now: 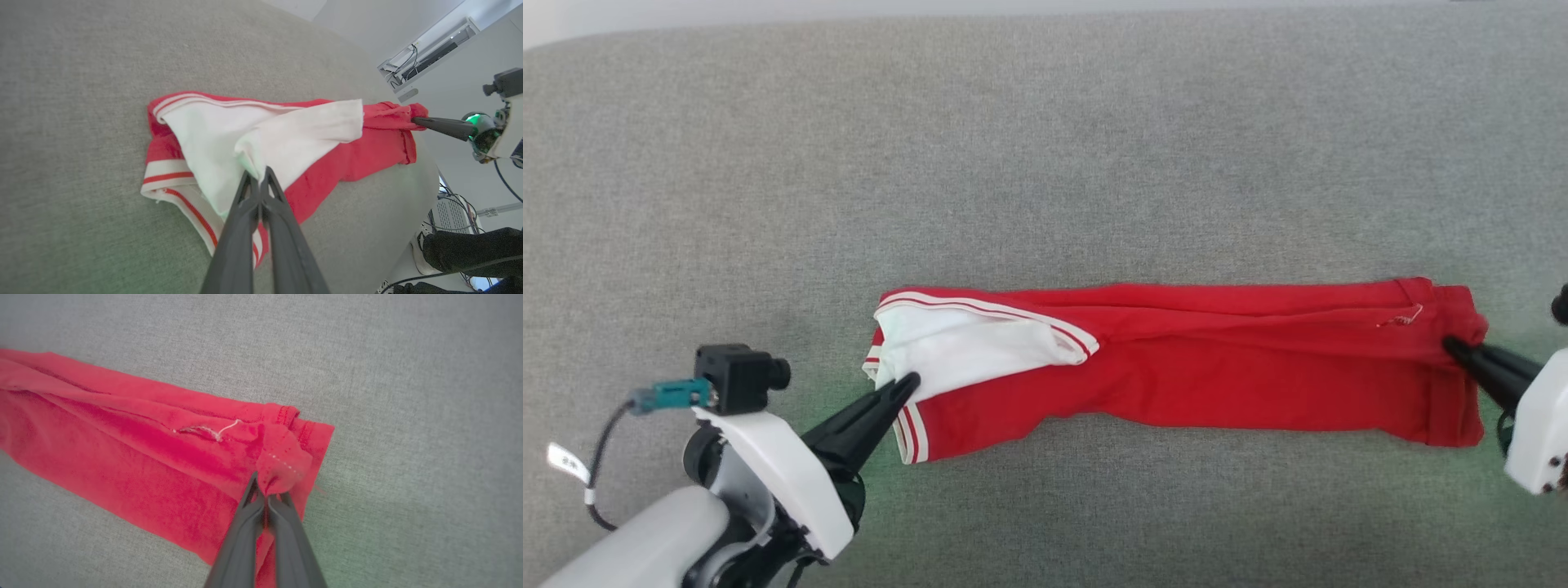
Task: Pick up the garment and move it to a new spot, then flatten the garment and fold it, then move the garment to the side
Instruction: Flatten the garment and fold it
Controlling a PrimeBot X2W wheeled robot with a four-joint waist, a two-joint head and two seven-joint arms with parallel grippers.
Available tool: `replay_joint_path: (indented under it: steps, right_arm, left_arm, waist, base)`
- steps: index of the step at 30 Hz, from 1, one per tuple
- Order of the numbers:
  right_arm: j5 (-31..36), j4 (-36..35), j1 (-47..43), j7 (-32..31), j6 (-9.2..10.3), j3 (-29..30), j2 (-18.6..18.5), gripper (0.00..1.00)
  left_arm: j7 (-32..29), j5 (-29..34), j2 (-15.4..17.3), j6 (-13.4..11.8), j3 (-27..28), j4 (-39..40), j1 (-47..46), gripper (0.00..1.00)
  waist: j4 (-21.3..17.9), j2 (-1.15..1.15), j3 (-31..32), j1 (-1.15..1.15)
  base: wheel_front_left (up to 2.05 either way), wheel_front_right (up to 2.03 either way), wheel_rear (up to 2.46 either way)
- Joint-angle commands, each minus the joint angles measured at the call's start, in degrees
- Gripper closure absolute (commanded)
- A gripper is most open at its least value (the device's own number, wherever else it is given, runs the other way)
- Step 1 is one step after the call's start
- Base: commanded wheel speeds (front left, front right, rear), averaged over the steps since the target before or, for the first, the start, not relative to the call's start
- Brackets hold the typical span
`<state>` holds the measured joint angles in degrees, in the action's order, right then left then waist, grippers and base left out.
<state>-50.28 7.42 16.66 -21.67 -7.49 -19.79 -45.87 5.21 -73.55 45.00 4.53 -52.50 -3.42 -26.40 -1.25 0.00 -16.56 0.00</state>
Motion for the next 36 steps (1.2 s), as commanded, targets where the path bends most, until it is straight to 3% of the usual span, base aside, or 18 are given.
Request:
replay_joint_path:
  steps: [1,12,13,14,15,16,17,23,28,36]
  right_arm:
    - [0.64,-0.14,-1.06,0.16,0.01,0.84,1.28,1.0]
    - [7.64,5.09,0.48,2.33,0.01,2.78,7.91,1.0]
    - [7.68,5.06,0.61,2.63,0.01,2.88,8.03,0.8]
    - [7.8,5.08,0.63,2.77,0.01,3.15,8.12,0.58]
    - [8.1,4.98,0.55,3.07,0.01,3.34,8.01,0.26]
    - [8.22,4.76,0.33,3.18,0.01,3.59,7.89,0.0]
    - [8.04,4.62,-0.07,3.17,0.01,4.04,7.81,0.0]
    - [5.93,3.28,-3.95,0.75,0.01,8.03,5.91,0.0]
    - [3.12,4.8,-5.8,-0.95,0.01,10.9,6.69,0.0]
    - [1.31,10.13,-5.74,-4.77,0.01,11.28,7.27,0.0]
  left_arm:
    - [0.55,1.37,-0.56,-0.55,-0.35,-0.91,0.58,1.0]
    - [3.94,3.28,-7.49,1.32,-1.98,-14.48,-1.67,1.0]
    - [4.32,3.24,-7.91,1.51,-1.92,-15.19,-1.84,0.76]
    - [4.86,3.54,-8.11,1.74,-1.91,-15.73,-2.06,0.69]
    - [5.46,3.48,-8.26,1.77,-1.71,-16.09,-2.12,0.4]
    - [5.99,3.27,-8.46,1.91,-1.47,-16.3,-1.94,0.17]
    - [6.53,3.41,-8.53,2.02,-1.31,-16.42,-1.7,0.0]
    - [9.39,4.21,-10.2,1.5,1.28,-15.4,1.83,0.0]
    - [9.92,5.13,-12.25,0.26,4.72,-15.31,4.81,0.0]
    - [10.03,15.6,-19.2,-0.19,18.84,-16.32,11.8,0.0]
  waist:
    - [0.04,0.0,-0.41,0.0]
    - [-0.61,0.0,-2.36,0.0]
    - [-0.66,0.0,-2.37,0.0]
    - [-0.67,0.0,-2.31,0.0]
    - [-0.68,0.0,-2.19,0.0]
    - [-0.67,0.0,-1.97,0.0]
    - [-0.64,0.0,-1.66,0.0]
    - [1.29,0.0,0.98,0.0]
    - [3.49,0.0,2.11,0.0]
    - [7.25,0.0,3.72,0.0]
  base:
    - [0.0,0.0,0.0]
    - [0.0,0.0,0.0]
    - [0.0,0.0,0.0]
    - [0.0,0.0,0.0]
    - [0.0,0.0,0.0]
    - [0.0,0.0,0.0]
    - [0.0,0.0,0.0]
    - [0.0,0.0,0.0]
    - [0.0,0.0,0.0]
    - [0.0,0.0,0.0]
